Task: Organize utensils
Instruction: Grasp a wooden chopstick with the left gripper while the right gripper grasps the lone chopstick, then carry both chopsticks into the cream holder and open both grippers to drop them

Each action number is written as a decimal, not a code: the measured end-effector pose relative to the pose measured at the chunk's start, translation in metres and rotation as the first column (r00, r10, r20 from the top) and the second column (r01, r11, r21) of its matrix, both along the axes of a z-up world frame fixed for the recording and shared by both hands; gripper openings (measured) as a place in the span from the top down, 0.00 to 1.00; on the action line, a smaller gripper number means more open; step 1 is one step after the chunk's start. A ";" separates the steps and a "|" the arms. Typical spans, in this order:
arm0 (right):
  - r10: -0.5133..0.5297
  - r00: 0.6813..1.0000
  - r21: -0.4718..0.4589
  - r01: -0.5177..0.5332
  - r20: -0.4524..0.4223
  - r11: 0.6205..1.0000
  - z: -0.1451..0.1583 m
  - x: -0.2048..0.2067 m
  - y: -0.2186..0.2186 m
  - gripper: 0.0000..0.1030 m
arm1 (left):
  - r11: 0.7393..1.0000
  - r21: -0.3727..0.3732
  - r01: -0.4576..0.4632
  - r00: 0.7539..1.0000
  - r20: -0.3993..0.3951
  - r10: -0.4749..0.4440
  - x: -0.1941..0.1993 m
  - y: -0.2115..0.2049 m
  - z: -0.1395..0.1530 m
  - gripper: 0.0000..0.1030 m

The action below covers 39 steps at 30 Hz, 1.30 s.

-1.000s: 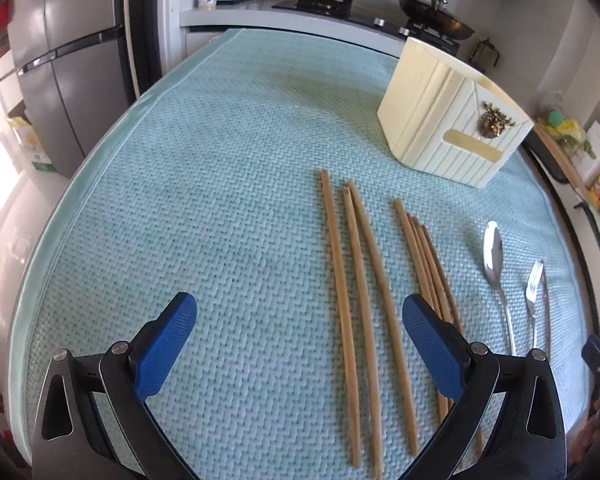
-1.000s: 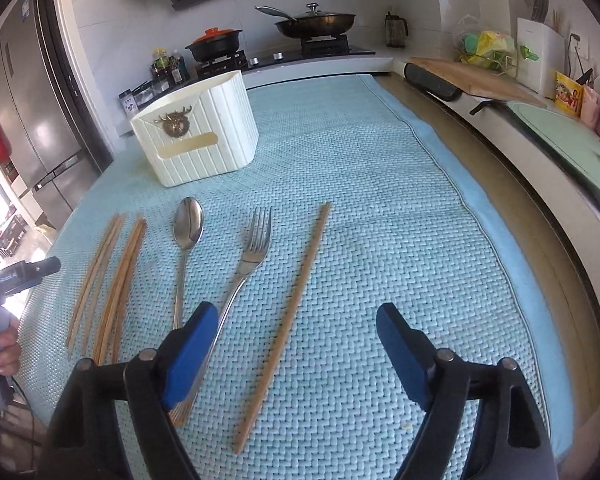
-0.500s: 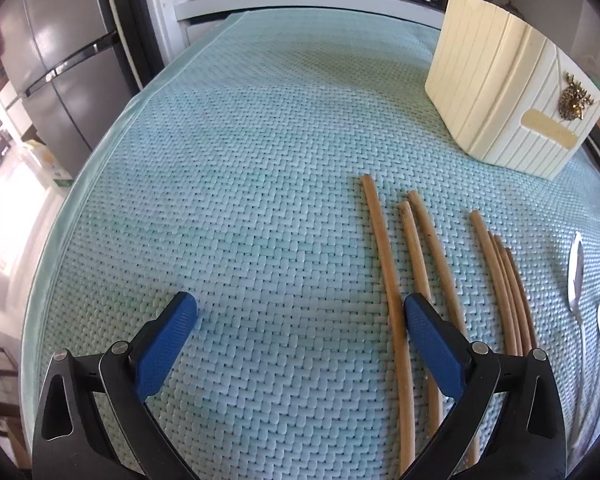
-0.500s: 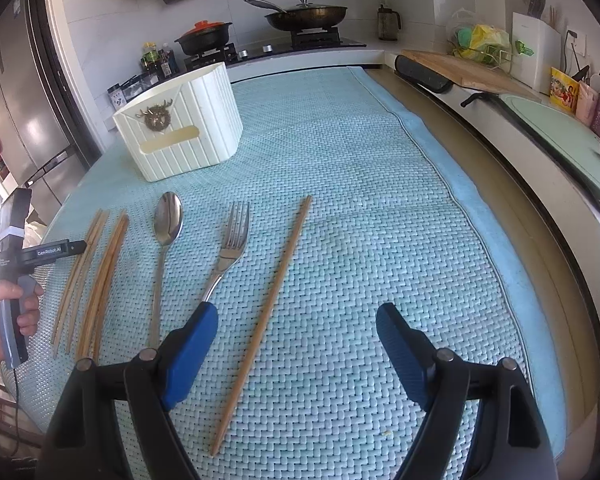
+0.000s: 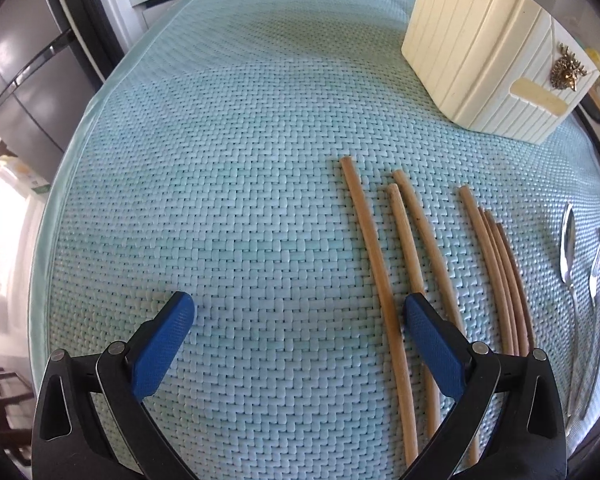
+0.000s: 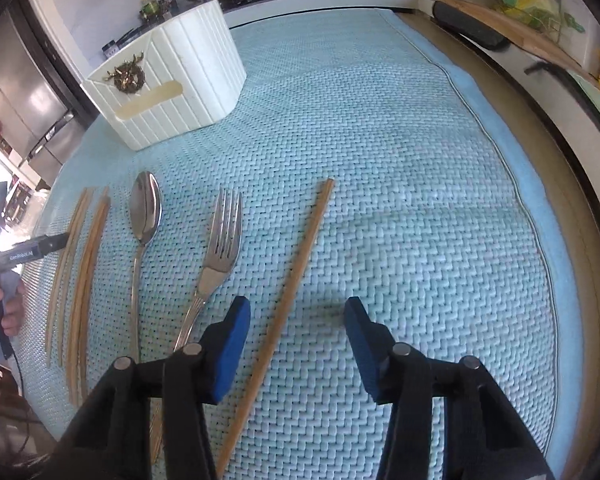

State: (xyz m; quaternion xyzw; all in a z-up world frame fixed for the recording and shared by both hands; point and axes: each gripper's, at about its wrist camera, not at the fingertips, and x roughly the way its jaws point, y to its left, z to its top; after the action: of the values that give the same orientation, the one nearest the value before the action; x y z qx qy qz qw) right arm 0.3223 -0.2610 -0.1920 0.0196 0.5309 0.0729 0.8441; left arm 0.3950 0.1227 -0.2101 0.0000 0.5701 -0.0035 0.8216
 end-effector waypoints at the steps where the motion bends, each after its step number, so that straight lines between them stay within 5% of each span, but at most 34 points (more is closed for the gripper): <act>1: 0.007 1.000 -0.021 -0.007 -0.007 1.000 0.000 0.008 0.004 0.62 | 1.000 0.003 0.002 1.000 -0.004 -0.002 0.004 0.000 0.000 0.00; 3: 0.016 0.999 -0.057 -0.017 -0.034 0.998 0.001 0.025 0.011 0.69 | 1.000 0.005 0.022 1.000 -0.023 -0.022 0.012 -0.002 0.001 0.02; 5: 0.010 0.998 -0.072 -0.015 -0.067 0.997 0.001 0.039 0.015 0.81 | 0.999 -0.004 0.045 0.999 -0.018 -0.045 0.015 -0.005 0.006 0.16; 10: -0.003 0.994 -0.064 -0.004 -0.114 0.998 0.001 0.060 0.015 0.94 | 0.994 -0.020 0.104 0.995 0.003 -0.104 0.022 -0.019 0.017 0.78; 12: -0.010 0.994 -0.060 0.004 -0.110 0.998 0.002 0.065 0.014 0.94 | 0.993 -0.036 0.113 0.993 0.022 -0.112 0.023 -0.023 0.017 0.91; 18: -0.018 0.998 0.027 0.019 -0.052 0.999 0.012 0.050 -0.001 0.94 | 0.988 -0.140 0.072 0.995 0.079 -0.061 0.004 -0.023 0.020 0.96; 24: 0.005 0.995 0.121 -0.017 0.095 0.993 0.063 0.019 -0.013 0.94 | 0.977 -0.204 0.068 0.975 0.220 -0.022 -0.028 -0.013 0.067 0.96; 33: 0.027 0.937 0.171 -0.091 0.349 0.981 0.159 -0.041 -0.008 0.94 | 0.950 -0.280 0.141 0.893 0.450 0.001 -0.102 -0.016 0.166 0.96; 39: 0.068 0.887 0.156 -0.155 0.457 0.975 0.178 -0.075 0.004 0.94 | 0.947 -0.275 0.168 0.852 0.523 0.000 -0.115 -0.019 0.195 0.96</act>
State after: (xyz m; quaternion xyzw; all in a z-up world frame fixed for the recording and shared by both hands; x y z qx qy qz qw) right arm 0.2477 -0.2570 -0.0141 0.0514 0.3128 0.1740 0.9323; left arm 0.2796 0.1039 -0.0156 -0.1029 0.3205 -0.1291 0.9327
